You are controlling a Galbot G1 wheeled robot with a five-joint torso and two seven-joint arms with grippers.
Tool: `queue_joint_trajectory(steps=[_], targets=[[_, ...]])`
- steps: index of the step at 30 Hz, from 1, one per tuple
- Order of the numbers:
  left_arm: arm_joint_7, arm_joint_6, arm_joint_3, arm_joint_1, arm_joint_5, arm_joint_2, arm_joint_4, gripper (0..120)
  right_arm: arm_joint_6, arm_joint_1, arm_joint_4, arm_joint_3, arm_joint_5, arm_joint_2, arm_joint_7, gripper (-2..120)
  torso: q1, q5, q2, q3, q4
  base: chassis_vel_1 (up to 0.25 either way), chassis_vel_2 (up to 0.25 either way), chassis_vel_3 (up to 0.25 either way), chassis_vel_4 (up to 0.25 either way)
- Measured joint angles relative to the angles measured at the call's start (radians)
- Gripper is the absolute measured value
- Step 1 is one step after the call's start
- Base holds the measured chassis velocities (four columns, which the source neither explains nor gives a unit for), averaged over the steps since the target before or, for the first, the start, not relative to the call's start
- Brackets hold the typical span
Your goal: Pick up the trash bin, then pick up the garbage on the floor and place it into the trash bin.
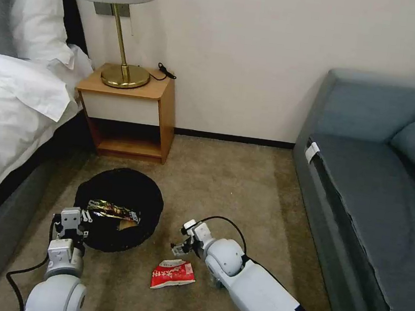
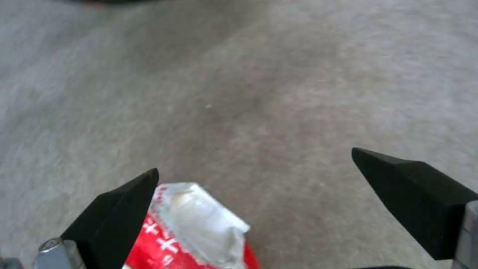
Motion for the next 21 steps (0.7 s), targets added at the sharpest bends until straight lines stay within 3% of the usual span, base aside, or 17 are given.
queue_joint_trajectory(steps=[3,6,21], targets=[[-0.035,0.013,-0.005,-0.007,-0.023,-0.007,-0.008,1,-0.006,0.038,-0.051,-0.041,-0.099,0.014,-0.147,100,0.000,-0.0001,0.000,0.000,-0.0001,0.000,0.000,0.000,0.000],[-0.046,0.025,-0.007,-0.009,-0.036,-0.011,-0.020,1,0.001,0.048,-0.093,-0.067,-0.131,0.025,-0.185,100,0.000,0.0000,0.000,0.000,0.0000,0.000,0.000,0.000,0.000],[-0.048,0.027,-0.020,-0.019,-0.085,-0.034,-0.023,1,0.115,0.062,-0.303,-0.103,-0.225,0.063,-0.202,100,0.000,-0.0001,0.000,0.000,-0.0001,0.000,0.000,0.000,0.000]])
